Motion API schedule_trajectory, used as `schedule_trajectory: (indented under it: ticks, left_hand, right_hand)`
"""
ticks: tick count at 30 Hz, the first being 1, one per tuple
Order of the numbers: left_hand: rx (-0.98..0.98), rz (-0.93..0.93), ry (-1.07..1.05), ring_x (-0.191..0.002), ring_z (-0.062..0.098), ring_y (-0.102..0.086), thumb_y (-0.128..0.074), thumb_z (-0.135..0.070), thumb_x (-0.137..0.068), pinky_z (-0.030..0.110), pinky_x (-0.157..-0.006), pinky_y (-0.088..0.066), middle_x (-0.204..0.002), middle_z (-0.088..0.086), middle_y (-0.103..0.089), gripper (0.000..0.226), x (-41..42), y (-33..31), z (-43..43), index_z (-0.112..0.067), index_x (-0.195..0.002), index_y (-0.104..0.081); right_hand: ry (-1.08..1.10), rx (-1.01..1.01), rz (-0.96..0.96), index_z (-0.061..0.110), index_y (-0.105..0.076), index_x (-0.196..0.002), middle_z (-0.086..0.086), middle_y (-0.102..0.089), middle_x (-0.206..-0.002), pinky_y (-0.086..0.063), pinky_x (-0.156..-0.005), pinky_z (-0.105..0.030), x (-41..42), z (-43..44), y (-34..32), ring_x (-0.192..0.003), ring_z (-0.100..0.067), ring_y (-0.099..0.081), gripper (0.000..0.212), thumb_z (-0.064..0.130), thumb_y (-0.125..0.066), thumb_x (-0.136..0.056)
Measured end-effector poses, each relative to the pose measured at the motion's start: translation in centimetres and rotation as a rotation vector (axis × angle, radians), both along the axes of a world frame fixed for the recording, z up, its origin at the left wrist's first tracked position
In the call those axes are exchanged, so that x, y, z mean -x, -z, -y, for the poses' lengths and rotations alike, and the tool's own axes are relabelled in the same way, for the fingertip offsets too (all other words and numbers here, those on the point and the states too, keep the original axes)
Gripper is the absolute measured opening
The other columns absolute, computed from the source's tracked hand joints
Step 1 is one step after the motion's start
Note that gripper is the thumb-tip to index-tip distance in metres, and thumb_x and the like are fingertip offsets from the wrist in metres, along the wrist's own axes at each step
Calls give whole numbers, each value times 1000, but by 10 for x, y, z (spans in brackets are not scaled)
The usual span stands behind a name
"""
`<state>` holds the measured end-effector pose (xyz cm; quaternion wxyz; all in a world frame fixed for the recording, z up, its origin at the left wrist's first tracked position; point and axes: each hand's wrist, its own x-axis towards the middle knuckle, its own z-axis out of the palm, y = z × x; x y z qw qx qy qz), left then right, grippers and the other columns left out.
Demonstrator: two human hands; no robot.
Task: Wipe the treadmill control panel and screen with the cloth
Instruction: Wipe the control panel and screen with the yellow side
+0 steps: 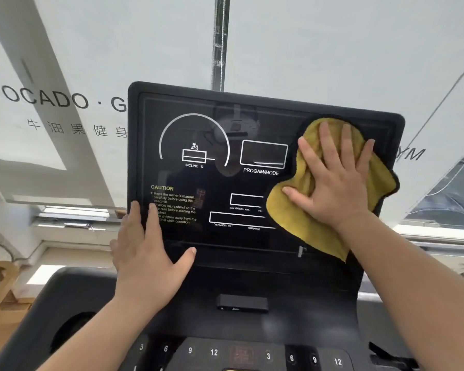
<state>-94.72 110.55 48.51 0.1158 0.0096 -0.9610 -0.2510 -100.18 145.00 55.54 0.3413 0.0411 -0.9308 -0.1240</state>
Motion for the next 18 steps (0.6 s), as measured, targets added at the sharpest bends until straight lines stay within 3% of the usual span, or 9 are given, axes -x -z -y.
schedule_trajectory:
  ticks: [3, 5, 10, 13, 18]
  left_hand:
    - [65, -75, 111, -151, 35, -16, -65, -62, -74, 62, -119, -22, -166, 10, -10, 105, -12, -1, -28, -17, -157, -20]
    - [106, -118, 180, -150, 34, -20, -62, -62, -73, 63, -117, -26, -165, 9, -14, 103, -18, -1, -49, -17, -157, -23]
    - [115, -176, 239, -151, 32, -24, -54, -63, -75, 57, -119, -27, -167, 8, -16, 102, -20, -3, -88, -15, -159, -21]
    - [107, -199, 242, -148, 33, -29, -54, -59, -74, 58, -117, -31, -165, 9, -23, 100, -24, 1, -103, -15, -158, -23]
    - [245, -131, 260, -148, 35, -26, -58, -61, -74, 59, -111, -38, -165, 9, -22, 95, -33, 13, -124, -18, -155, -32]
  right_hand:
    - [91, 193, -6, 34, -8, -165, -11, 4, -174, 5, -119, -75, 20, 33, -25, -157, -46, 6, 101, 89, -33, -84]
    - [73, 190, -4, 30, -6, -166, -14, 5, -173, 4, -119, -75, 24, 57, -25, -156, -48, 6, 101, 88, -29, -86]
    - [-225, -91, 81, 32, -18, -165, -8, -6, -174, 0, -122, -71, -3, 69, 31, -159, -41, -1, 89, 77, -41, -92]
    - [-349, -240, 164, 33, -13, -165, -4, -3, -174, 1, -125, -65, -32, 37, 75, -160, -35, 2, 86, 73, -42, -95]
    - [-461, -317, 179, 34, -26, -163, -1, -17, -173, -3, -127, -60, -69, -30, 109, -160, -31, -12, 84, 68, -54, -92]
